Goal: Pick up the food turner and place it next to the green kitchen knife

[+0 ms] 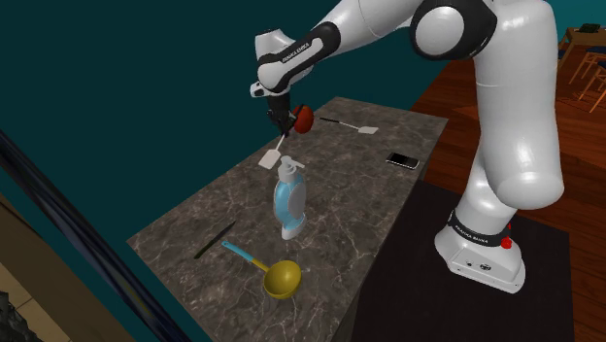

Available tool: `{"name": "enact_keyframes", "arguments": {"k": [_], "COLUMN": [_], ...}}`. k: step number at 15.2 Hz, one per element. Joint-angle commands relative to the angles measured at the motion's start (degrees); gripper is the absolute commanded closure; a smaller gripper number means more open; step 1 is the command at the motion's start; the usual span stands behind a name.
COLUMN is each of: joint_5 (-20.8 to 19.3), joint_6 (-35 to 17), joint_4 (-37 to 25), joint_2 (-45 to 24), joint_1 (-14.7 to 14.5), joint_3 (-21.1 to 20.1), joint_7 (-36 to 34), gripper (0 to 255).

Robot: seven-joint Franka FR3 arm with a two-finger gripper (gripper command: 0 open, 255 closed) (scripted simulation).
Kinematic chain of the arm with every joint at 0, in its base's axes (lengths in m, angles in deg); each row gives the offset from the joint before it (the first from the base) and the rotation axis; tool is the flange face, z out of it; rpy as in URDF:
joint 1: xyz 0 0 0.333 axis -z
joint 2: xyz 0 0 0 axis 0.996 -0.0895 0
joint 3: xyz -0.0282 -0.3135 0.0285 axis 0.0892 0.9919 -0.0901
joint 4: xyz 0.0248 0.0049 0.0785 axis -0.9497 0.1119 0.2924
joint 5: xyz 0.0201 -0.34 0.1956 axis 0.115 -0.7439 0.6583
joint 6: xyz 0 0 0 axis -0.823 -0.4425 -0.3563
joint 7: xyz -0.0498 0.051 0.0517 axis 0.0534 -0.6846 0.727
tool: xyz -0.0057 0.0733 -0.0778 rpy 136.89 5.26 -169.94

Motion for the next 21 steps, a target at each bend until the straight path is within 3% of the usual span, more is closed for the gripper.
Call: {"name": "enact_keyframes", "arguments": {"k": [1,12,18,20,21], "joint_5": [-0.13,-0.19,-0.01,0.12,0.15], "joint_6": [0.89,6.65,12.26,16.16,15.46], "joint_4": [-1.47,-14.95,-28.26,-37.37,-36.76], "joint_2": [-0.71,-9.01,-16.99,-22.31,-22.40], "joint_1": [-1.57,-9.32,-12.95,-14.42,-14.46], "joint_3": [-0.71,-4.27,-5.85,-6.52,-6.50], "joint_7": [-2.43,-14.23,-19.92,-22.43,-22.44], "gripper": [255,255,255,255,255]}}
